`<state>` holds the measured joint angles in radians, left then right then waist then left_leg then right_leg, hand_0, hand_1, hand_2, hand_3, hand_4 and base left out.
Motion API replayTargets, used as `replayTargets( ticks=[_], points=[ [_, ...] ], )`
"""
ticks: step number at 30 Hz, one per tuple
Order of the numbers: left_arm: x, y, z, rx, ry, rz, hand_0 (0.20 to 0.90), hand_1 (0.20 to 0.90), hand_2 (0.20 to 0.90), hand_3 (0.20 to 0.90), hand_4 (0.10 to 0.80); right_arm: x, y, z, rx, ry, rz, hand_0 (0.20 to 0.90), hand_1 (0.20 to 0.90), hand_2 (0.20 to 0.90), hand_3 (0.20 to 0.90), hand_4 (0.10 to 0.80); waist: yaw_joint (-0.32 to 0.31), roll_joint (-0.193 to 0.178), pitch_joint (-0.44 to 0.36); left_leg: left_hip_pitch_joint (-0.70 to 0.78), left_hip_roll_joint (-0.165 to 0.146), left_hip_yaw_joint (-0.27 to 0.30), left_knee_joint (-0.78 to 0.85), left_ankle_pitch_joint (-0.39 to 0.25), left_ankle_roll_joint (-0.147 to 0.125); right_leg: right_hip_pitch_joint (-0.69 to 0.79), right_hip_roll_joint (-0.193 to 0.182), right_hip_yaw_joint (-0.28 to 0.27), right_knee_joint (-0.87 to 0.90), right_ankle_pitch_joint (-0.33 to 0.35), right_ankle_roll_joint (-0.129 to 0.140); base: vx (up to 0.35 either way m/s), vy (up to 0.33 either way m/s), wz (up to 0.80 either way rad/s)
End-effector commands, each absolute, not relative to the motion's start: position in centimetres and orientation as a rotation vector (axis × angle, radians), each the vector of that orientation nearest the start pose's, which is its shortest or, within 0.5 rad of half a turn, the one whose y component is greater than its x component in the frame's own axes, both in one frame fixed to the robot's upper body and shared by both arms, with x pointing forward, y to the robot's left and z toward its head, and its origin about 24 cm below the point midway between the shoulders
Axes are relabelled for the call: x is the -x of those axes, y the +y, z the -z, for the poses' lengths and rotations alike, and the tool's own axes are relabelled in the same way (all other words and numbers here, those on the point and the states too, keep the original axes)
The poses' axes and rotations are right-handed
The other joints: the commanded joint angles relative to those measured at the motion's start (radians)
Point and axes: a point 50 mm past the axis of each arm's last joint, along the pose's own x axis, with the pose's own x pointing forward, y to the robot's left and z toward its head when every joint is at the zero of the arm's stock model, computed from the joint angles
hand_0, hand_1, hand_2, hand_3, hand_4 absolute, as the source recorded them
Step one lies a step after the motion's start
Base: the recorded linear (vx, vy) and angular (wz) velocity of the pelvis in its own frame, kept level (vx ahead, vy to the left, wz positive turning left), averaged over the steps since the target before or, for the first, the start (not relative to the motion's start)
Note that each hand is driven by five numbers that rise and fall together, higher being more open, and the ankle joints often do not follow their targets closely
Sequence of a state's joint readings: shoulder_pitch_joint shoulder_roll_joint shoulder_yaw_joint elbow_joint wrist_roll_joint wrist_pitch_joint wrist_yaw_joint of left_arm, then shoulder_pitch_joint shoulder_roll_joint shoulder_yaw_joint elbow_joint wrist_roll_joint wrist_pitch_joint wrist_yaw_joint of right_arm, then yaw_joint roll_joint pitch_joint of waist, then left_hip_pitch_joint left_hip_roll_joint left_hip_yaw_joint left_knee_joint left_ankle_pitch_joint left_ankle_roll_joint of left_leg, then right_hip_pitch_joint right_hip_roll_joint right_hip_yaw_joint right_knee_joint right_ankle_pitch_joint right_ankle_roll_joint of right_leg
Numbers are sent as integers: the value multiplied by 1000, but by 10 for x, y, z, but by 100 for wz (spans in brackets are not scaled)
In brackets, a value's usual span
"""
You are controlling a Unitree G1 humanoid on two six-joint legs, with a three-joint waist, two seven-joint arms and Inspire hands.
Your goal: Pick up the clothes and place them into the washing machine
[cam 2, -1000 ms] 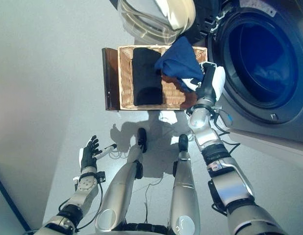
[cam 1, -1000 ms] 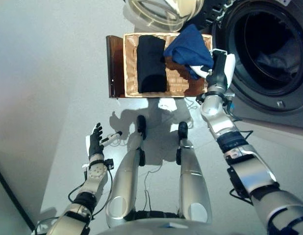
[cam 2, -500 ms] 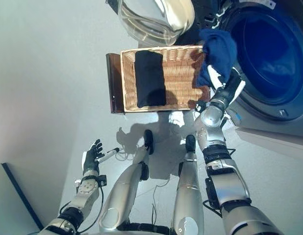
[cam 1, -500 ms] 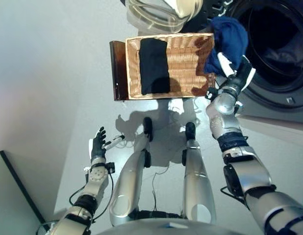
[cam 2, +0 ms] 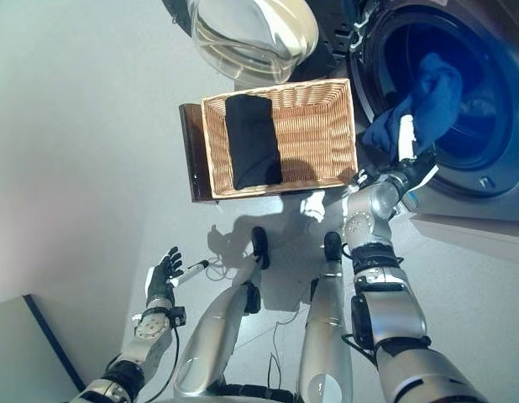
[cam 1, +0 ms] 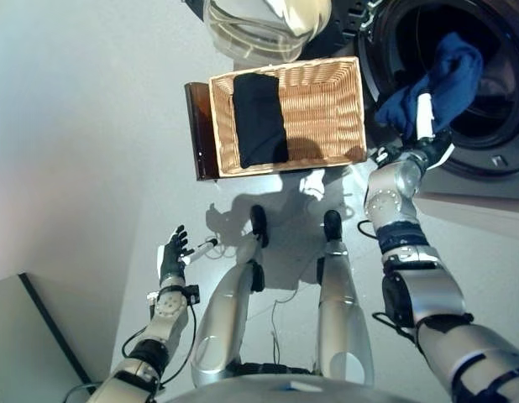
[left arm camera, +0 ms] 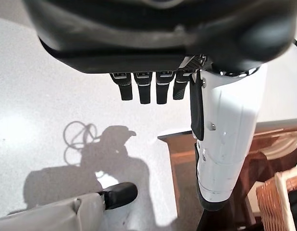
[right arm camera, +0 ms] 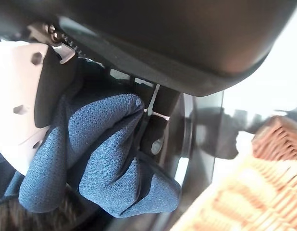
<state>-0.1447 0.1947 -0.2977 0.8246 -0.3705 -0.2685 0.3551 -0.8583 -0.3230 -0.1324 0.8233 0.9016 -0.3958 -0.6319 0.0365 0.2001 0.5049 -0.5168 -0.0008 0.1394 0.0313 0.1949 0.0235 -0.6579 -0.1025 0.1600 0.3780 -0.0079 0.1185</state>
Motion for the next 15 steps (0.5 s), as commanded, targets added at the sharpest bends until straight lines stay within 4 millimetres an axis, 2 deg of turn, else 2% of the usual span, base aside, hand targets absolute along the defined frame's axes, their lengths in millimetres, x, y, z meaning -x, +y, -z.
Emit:
replayTargets(
  ticks=[1, 2, 3, 5, 6, 13, 15],
  points=[
    [-215, 173, 89, -30, 475, -262, 900, 900, 900, 900, 800, -367, -299, -255, -762, -632, 772, 200, 200, 200, 200, 300, -8, 80, -52, -76, -1, -8, 73, -55, -81, 34, -12, -26, -50, -8, -40, 0, 0, 0],
    [-215, 173, 89, -27, 471, -252, 900, 900, 900, 900, 800, -366, -307, -265, -756, -638, 777, 200, 200, 200, 200, 300, -4, 81, -57, -75, -1, -9, 73, -54, -81, 33, -13, -25, -47, -8, -40, 0, 0, 0],
    [-216, 172, 88, -25, 469, -251, 900, 900, 900, 900, 800, -367, -308, -267, -757, -640, 774, 200, 200, 200, 200, 300, -3, 83, -56, -78, 1, -8, 72, -48, -81, 29, -11, -25, -49, -1, -40, 25, 3, -4],
    [-216, 175, 88, -25, 468, -239, 900, 900, 900, 900, 800, -362, -327, -300, -753, -675, 770, 200, 200, 200, 200, 300, 10, 83, -72, -75, 1, -8, 68, -48, -84, 29, -11, -23, -47, -4, -40, 17, 4, -3],
    [-216, 175, 88, -24, 467, -239, 900, 900, 900, 900, 800, -362, -327, -301, -753, -676, 768, 200, 200, 200, 200, 300, 11, 84, -72, -77, 3, -7, 67, -47, -84, 28, -10, -23, -49, -2, -40, 0, 0, 0],
    [-216, 176, 88, -25, 475, -200, 900, 900, 900, 900, 800, -343, -356, -354, -784, -751, 753, 200, 200, 200, 200, 300, 36, 80, -97, -68, 2, -14, 61, -49, -90, 26, -11, -25, -32, -22, -40, 18, -9, 1],
    [-216, 176, 88, -23, 472, -195, 900, 900, 900, 900, 800, -340, -360, -359, -775, -758, 751, 200, 200, 200, 200, 300, 39, 84, -95, -71, 5, -14, 60, -41, -90, 21, -9, -26, -29, -17, -41, 5, -12, 5]
  ],
)
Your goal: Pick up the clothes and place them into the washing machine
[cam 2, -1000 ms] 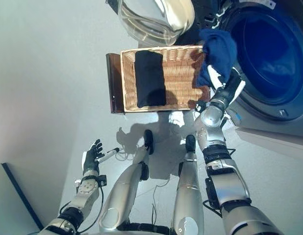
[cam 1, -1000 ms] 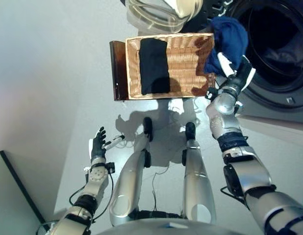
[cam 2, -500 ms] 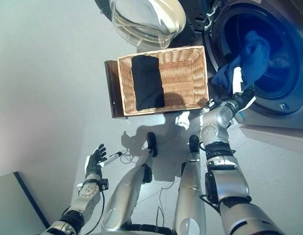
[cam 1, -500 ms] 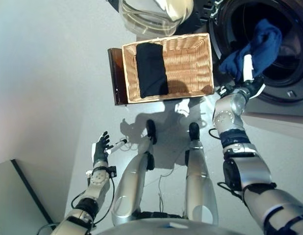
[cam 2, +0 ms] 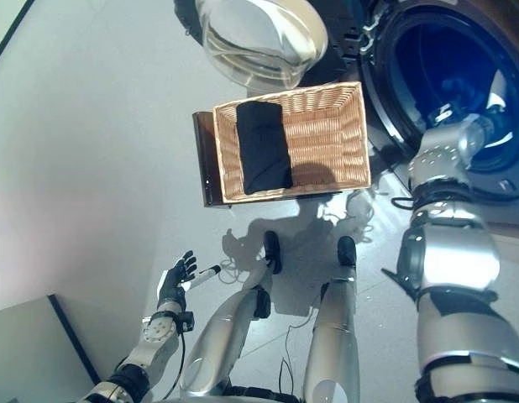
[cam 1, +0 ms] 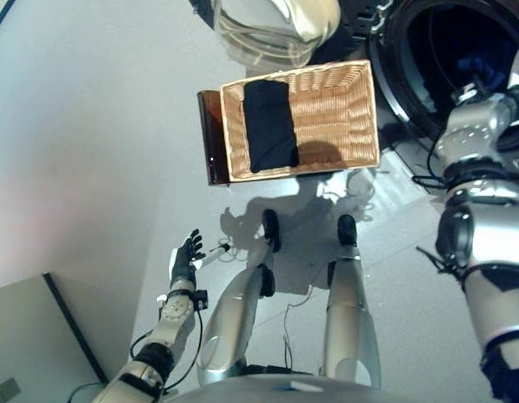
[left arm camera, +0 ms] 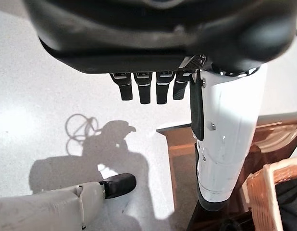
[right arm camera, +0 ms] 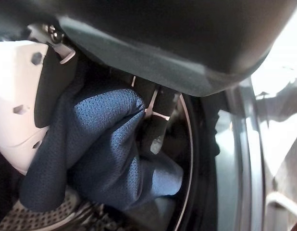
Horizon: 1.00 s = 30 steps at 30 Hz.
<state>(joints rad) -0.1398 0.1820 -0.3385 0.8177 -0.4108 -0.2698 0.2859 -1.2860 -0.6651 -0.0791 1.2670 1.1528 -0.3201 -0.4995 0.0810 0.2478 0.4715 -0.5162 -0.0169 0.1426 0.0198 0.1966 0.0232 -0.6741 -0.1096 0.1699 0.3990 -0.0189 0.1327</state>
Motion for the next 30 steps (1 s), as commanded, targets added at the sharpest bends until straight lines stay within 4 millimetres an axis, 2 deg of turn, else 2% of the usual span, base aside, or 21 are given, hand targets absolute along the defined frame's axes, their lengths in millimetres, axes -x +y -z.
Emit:
replayTargets(
  ticks=[1, 8, 11, 21, 30],
  points=[
    [-217, 177, 88, -24, 471, -191, 900, 900, 900, 900, 800, -336, -364, -366, -759, -766, 753, 200, 200, 200, 200, 300, -3, 37, -64, -71, 21, -18, 71, -41, -91, 36, -3, -36, -48, -8, -55, 0, 0, 0],
    [-219, 178, 84, -18, 447, -178, 900, 900, 900, 900, 800, -316, -375, -398, -741, -839, 771, 200, 200, 200, 200, 300, 14, 52, -73, -68, 14, -24, 60, -38, -95, 32, -8, -35, -32, -30, -54, 16, -4, 1],
    [-219, 178, 83, -14, 442, -172, 900, 900, 900, 900, 800, -312, -375, -408, -712, -855, 771, 200, 200, 200, 200, 300, 18, 57, -73, -70, 15, -25, 57, -32, -97, 25, -6, -34, -24, -32, -56, 21, -11, 7],
    [-225, 173, 76, 6, 405, -156, 900, 900, 900, 900, 800, -314, -365, -418, -653, -840, 762, 200, 200, 200, 200, 300, 27, 82, -63, -92, 10, -19, 57, -22, -95, -9, -3, -26, -8, -27, -58, 4, -1, 0],
    [-232, 171, 65, 45, 342, -154, 900, 900, 900, 900, 800, -317, -360, -421, -577, -822, 751, 200, 200, 200, 200, 300, 37, 109, -11, -143, 7, -13, 77, -19, -101, -81, 0, -8, 49, -47, -62, -10, -10, 2]
  ],
)
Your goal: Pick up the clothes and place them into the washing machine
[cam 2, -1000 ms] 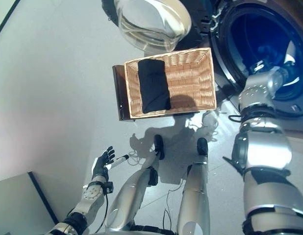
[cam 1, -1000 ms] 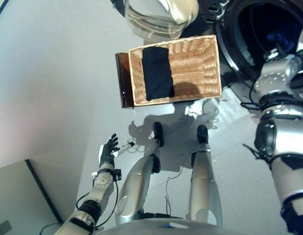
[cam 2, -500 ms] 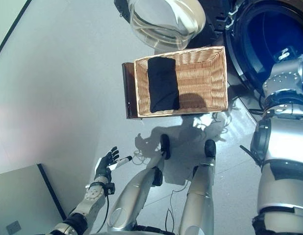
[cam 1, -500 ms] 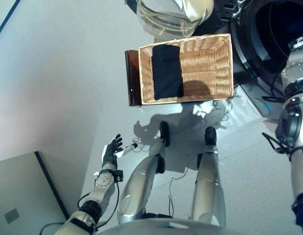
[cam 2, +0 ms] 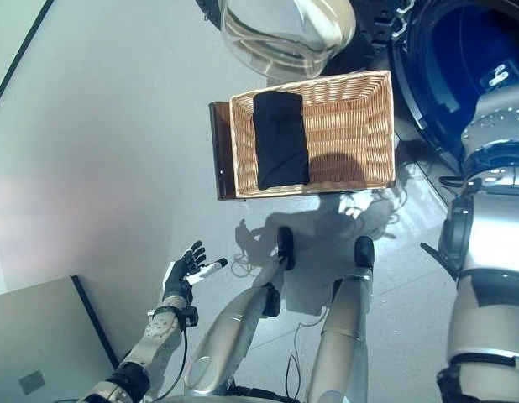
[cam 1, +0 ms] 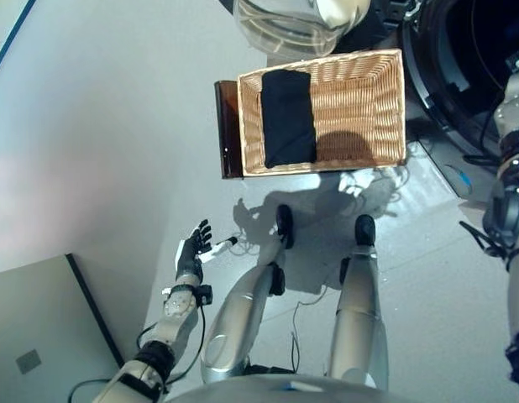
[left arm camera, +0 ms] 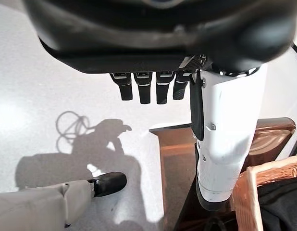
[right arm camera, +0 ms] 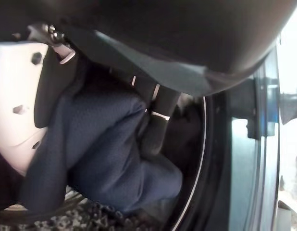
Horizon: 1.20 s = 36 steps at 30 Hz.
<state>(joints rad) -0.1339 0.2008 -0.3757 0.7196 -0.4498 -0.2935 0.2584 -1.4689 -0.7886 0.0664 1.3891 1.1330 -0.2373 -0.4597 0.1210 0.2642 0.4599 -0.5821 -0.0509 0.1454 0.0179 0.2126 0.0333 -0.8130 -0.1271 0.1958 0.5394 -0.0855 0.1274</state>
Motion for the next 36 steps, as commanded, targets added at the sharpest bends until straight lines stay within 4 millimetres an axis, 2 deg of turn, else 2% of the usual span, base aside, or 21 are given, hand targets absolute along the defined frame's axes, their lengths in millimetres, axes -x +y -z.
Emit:
replayTargets(
  ticks=[1, 9, 17, 18, 19, 24, 36],
  points=[
    [-233, 170, 64, 47, 337, -152, 900, 900, 900, 900, 800, -317, -360, -422, -573, -824, 753, 200, 200, 200, 200, 300, -4, 94, 9, -89, 43, -12, 85, -32, -114, 42, 20, -33, -77, 17, -59, -20, -61, 6],
    [-237, 167, 54, 91, 284, -158, 900, 900, 900, 900, 800, -302, -370, -434, -554, -864, 788, 200, 200, 200, 200, 300, 2, 101, 36, -161, 53, -12, 103, -20, -128, -50, 37, -25, 11, -21, -70, 0, -52, 6],
    [-240, 159, 48, 115, 257, -143, 900, 900, 900, 900, 800, -290, -369, -449, -555, -926, 814, 200, 200, 200, 200, 300, -6, 100, 54, -205, 58, -9, 108, -12, -134, -121, 46, -18, 73, -42, -75, -2, -38, 5],
    [-239, 160, 48, 110, 260, -145, 900, 900, 900, 900, 800, -289, -373, -447, -537, -905, 858, 299, 299, 299, 299, 371, -6, 98, 54, -208, 58, -9, 109, -12, -133, -125, 45, -16, 77, -43, -75, 0, 0, 0],
    [-240, 160, 47, 105, 254, -146, 900, 900, 900, 900, 800, -287, -373, -449, -532, -906, 895, 900, 900, 900, 900, 800, -5, 98, 51, -210, 57, -7, 109, -13, -132, -129, 47, -15, 80, -44, -75, 0, 0, 0],
    [-243, 161, 44, 101, 242, -158, 900, 900, 900, 900, 800, -289, -370, -450, -514, -892, 877, 900, 900, 900, 900, 800, -13, 95, 53, -221, 56, -2, 122, -20, -129, -136, 50, -16, 87, -43, -78, 0, 0, 0],
    [-244, 172, 46, 96, 252, -222, 900, 900, 900, 900, 800, -306, -363, -436, -431, -791, 912, 900, 900, 900, 900, 800, -17, 81, 44, -203, 57, 6, 125, -32, -124, -118, 54, -23, 72, -30, -83, 0, 0, 0]
  ],
)
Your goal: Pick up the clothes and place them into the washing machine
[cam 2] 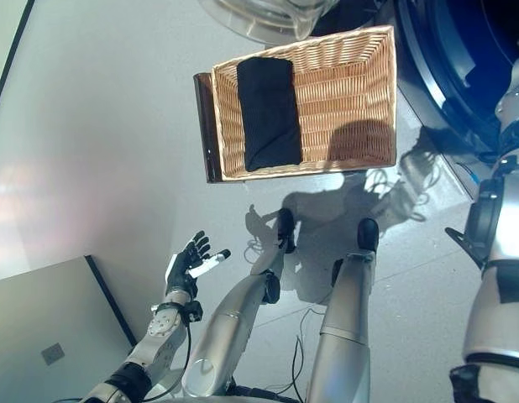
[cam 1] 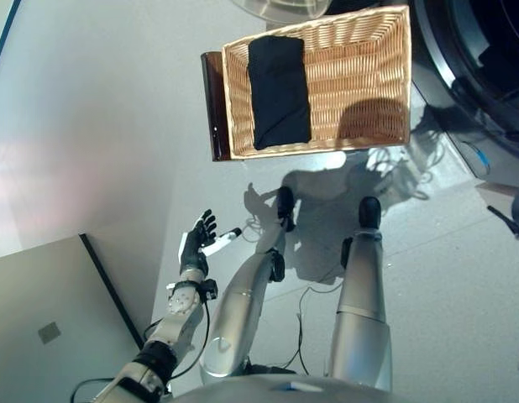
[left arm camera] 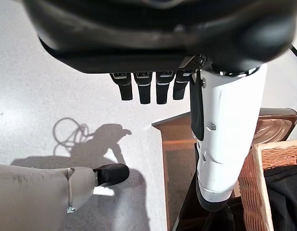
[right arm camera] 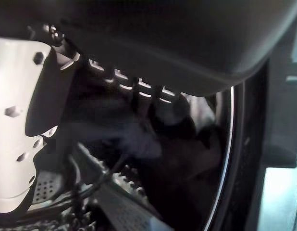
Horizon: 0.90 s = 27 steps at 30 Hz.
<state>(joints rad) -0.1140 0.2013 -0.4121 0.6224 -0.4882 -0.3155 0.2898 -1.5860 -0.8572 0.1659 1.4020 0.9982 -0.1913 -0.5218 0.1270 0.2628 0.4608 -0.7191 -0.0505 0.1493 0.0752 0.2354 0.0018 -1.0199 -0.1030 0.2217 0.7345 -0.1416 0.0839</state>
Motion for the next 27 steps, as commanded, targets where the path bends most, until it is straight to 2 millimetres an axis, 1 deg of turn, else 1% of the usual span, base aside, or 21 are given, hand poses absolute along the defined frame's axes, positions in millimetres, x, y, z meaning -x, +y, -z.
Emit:
replayTargets(
  ticks=[1, 2, 3, 4, 5, 6, 7, 8, 9, 10, 11, 12, 13, 14, 15, 16, 18, 20, 23, 27],
  points=[
    [-244, 171, 46, 97, 252, -222, 900, 900, 900, 900, 800, -306, -363, -436, -431, -791, 912, 900, 900, 900, 900, 800, -24, 83, 43, -65, 56, 2, 68, -54, -92, 90, 30, -49, -124, 26, -39, 0, 0, 0],
    [-245, 173, 45, 97, 247, -225, 900, 900, 900, 900, 800, -309, -360, -434, -368, -763, 930, 900, 900, 900, 900, 800, -23, 80, 44, -64, 56, 3, 68, -54, -92, 95, 30, -52, -131, 30, -40, 0, 0, 0],
    [-245, 173, 45, 97, 247, -225, 900, 900, 900, 900, 800, -309, -359, -435, -367, -763, 930, 900, 900, 900, 900, 800, -23, 81, 45, -64, 56, 3, 68, -53, -92, 95, 30, -52, -131, 30, -40, 0, 0, 0],
    [-245, 174, 43, 99, 237, -222, 900, 900, 900, 900, 800, -311, -359, -433, -230, -714, 978, 900, 900, 900, 900, 800, -24, 77, 45, -61, 56, 4, 65, -52, -91, 100, 29, -54, -137, 35, -39, 0, 0, 0],
    [-245, 173, 43, 100, 237, -222, 900, 900, 900, 900, 800, -311, -358, -434, -228, -715, 978, 900, 900, 900, 900, 800, -24, 78, 46, -60, 56, 4, 64, -52, -91, 100, 29, -53, -137, 35, -39, -30, 23, -2],
    [-244, 178, 42, 90, 232, -231, 900, 900, 900, 900, 800, -314, -355, -433, 37, -640, 1062, 900, 900, 900, 900, 800, -22, 74, 48, -59, 59, 4, 64, -50, -90, 102, 29, -57, -140, 40, -39, 0, 0, 0],
    [-244, 177, 42, 91, 231, -231, 900, 900, 900, 900, 800, -314, -354, -434, 39, -641, 1062, 900, 900, 900, 900, 800, -23, 76, 48, -59, 59, 4, 64, -50, -90, 102, 29, -57, -140, 40, -39, 0, 0, 0],
    [-245, 180, 40, 90, 222, -238, 900, 900, 900, 900, 800, -318, -351, -433, 192, -596, 1075, 900, 900, 900, 900, 800, -23, 74, 50, -58, 60, 4, 62, -48, -90, 104, 30, -58, -144, 43, -39, 0, 0, 0],
    [-246, 183, 38, 87, 210, -244, 900, 900, 900, 900, 800, -318, -351, -431, 308, -554, 1111, 900, 900, 900, 900, 800, -24, 71, 50, -58, 60, 4, 63, -48, -89, 106, 30, -60, -147, 46, -40, -40, 4, -4],
    [-246, 186, 34, 87, 190, -253, 900, 900, 900, 900, 800, -321, -351, -428, 459, -499, 1146, 900, 900, 900, 900, 800, -24, 66, 50, -62, 60, 4, 65, -47, -88, 107, 32, -62, -151, 51, -40, -30, 1, -3],
    [-246, 186, 34, 88, 190, -253, 900, 900, 900, 900, 800, -320, -351, -428, 461, -500, 1146, 900, 900, 900, 900, 800, -25, 68, 50, -63, 60, 4, 65, -47, -88, 107, 32, -62, -151, 52, -40, 0, 0, 0],
    [-246, 186, 32, 89, 180, -251, 900, 900, 900, 900, 800, -321, -351, -428, 503, -493, 1149, 900, 900, 900, 900, 800, -25, 66, 50, -64, 60, 5, 64, -46, -88, 106, 32, -62, -154, 54, -40, 0, 0, 0],
    [-244, 188, 33, 81, 182, -254, 900, 900, 900, 900, 800, -323, -349, -426, 625, -465, 1165, 900, 900, 900, 900, 800, -24, 62, 48, -65, 60, 5, 62, -43, -88, 105, 34, -62, -159, 59, -39, 0, 0, 0],
    [-243, 188, 33, 79, 180, -256, 900, 900, 900, 900, 800, -324, -347, -427, 683, -458, 1173, 900, 900, 900, 900, 800, -24, 61, 47, -66, 60, 4, 62, -42, -88, 107, 35, -62, -163, 61, -39, -27, 25, -4],
    [-242, 189, 33, 77, 181, -258, 900, 900, 900, 900, 800, -325, -346, -425, 729, -455, 1181, 900, 900, 900, 900, 800, -24, 60, 48, -67, 60, 4, 62, -41, -88, 108, 35, -64, -164, 62, -38, -12, 15, -3],
    [-242, 189, 33, 77, 181, -258, 900, 900, 900, 900, 800, -325, -346, -425, 729, -454, 1181, 900, 900, 900, 900, 800, -24, 60, 47, -67, 60, 3, 62, -41, -88, 108, 35, -64, -164, 63, -38, -13, 11, -5],
    [-243, 188, 33, 74, 182, -256, 900, 900, 900, 900, 800, -328, -343, -422, 820, -446, 1193, 900, 900, 900, 900, 800, -24, 58, 48, -65, 60, 3, 58, -38, -87, 110, 37, -64, -170, 67, -38, -19, 14, -6],
    [-245, 186, 32, 69, 173, -253, 900, 900, 900, 900, 800, -335, -337, -413, 898, -445, 1192, 900, 900, 900, 900, 800, -27, 55, 49, -61, 60, 4, 56, -37, -86, 117, 40, -63, -182, 74, -36, -25, 24, -6],
    [-248, 184, 31, 67, 167, -256, 900, 900, 900, 900, 800, -340, -331, -408, 919, -452, 1192, 900, 900, 900, 900, 800, -30, 53, 47, -57, 59, 6, 55, -39, -85, 122, 40, -60, -190, 81, -35, -13, 20, -3],
    [-252, 181, 29, 71, 156, -269, 900, 900, 900, 900, 800, -351, -322, -393, 899, -466, 1178, 900, 900, 900, 900, 800, -34, 53, 48, -48, 58, 12, 55, -42, -82, 133, 39, -56, -206, 92, -30, -13, 20, -1]
  ],
)
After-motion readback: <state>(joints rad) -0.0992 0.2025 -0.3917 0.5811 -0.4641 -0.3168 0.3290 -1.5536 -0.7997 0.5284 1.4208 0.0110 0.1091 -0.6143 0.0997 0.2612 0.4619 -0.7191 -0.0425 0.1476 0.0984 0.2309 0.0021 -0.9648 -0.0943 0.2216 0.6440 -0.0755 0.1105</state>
